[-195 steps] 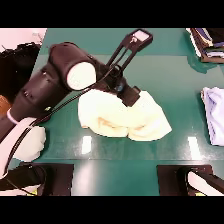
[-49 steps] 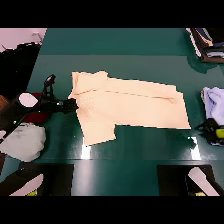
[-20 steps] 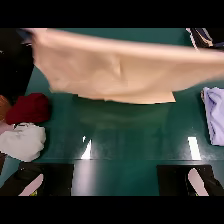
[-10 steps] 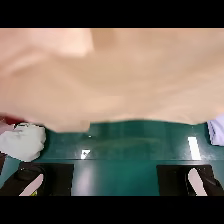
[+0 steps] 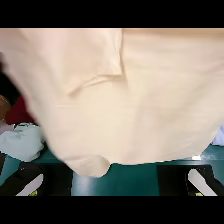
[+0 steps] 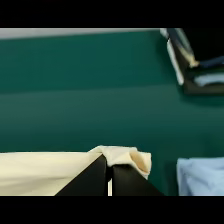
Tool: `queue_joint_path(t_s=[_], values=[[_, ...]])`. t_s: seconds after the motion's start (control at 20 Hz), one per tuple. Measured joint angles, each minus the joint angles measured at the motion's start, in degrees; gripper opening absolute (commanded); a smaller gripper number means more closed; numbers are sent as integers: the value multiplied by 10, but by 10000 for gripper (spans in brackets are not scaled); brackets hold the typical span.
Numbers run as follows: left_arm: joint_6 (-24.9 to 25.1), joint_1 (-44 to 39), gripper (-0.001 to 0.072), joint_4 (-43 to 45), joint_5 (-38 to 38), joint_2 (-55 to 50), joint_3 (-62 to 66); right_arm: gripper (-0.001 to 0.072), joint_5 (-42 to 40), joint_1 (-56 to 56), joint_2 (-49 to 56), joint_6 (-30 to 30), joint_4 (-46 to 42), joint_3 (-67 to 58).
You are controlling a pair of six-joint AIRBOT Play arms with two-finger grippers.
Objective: Fold the shirts.
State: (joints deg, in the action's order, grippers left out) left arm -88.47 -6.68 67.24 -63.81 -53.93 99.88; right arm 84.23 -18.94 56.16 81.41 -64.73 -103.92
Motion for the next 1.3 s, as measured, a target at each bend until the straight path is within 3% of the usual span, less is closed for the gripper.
queue_joint_path(t_s=[0.35, 0.7, 0.8, 0.95, 1.1, 1.25, 1.3], values=[[21, 0, 27, 12, 40, -208, -103, 14, -37, 91, 197, 2, -23, 141], [35, 0, 27, 17, 117, -382, -39, 14, -73, 127, 402, 5, -26, 26], [45, 0, 27, 18, 109, -395, -18, 14, -65, 131, 420, 7, -27, 2], [66, 0, 27, 30, 30, -406, -2, 14, -54, 134, 407, 9, -29, 18], [76, 0, 27, 47, -47, -410, -20, 15, -65, 136, 363, 10, -30, 95], [80, 0, 29, 60, -68, -412, -68, 16, -89, 143, 317, 10, -28, 195], [80, 0, 96, 64, -66, -412, -84, 16, -98, 146, 306, 10, -28, 224]])
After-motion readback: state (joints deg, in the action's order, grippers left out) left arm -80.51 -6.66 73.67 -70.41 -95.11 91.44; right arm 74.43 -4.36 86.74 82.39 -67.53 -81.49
